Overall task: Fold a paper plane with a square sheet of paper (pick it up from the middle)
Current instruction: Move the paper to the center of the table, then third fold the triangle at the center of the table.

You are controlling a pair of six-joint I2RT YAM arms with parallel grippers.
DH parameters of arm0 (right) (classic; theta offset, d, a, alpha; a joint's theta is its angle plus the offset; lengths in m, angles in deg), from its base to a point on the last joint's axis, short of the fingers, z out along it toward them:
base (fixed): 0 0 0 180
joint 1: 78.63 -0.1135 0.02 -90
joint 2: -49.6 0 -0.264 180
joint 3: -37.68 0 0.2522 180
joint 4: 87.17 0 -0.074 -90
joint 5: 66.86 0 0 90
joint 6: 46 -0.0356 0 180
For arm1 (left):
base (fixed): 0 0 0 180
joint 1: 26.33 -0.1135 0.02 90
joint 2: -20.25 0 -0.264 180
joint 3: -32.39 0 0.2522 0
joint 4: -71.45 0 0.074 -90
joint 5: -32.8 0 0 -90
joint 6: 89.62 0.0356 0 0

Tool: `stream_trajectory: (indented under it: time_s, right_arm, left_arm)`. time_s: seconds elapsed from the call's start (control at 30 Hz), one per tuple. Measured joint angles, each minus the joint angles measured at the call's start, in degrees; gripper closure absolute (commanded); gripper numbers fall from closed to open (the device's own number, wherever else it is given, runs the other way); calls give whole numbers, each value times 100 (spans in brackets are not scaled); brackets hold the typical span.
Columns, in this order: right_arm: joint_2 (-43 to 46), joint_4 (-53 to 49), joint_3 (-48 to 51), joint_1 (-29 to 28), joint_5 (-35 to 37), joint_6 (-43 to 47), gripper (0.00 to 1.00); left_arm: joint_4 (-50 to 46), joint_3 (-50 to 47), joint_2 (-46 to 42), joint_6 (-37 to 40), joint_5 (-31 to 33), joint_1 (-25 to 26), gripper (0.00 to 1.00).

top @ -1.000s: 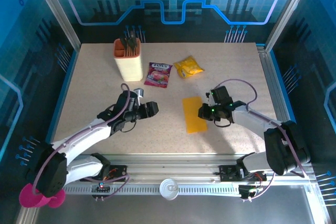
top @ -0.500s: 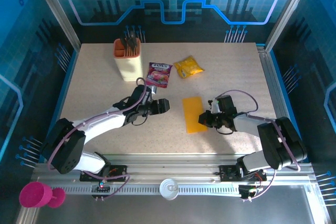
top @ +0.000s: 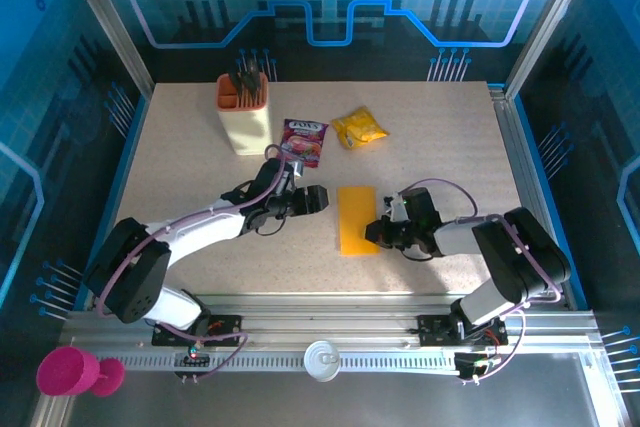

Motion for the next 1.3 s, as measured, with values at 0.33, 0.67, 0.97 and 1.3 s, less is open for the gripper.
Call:
stream_trajectory:
  time_s: [0.33,0.67,0.97,1.3]
  right_arm:
    - [767,-1161,-1010,-7,201,385,100]
    - [247,-1298,-984,59,240,527,100]
    - [-560,-640,-710,411,11,529,100]
    - [-822,59,-564,584,-487,531,100]
  left_arm:
    - [103,153,343,-46,-166,87,23]
    - [61,638,785,-20,-203,245,22]
    - [-48,918,1128,22,-214,348,22]
    - [-37,977,1615,15,-304,588,22]
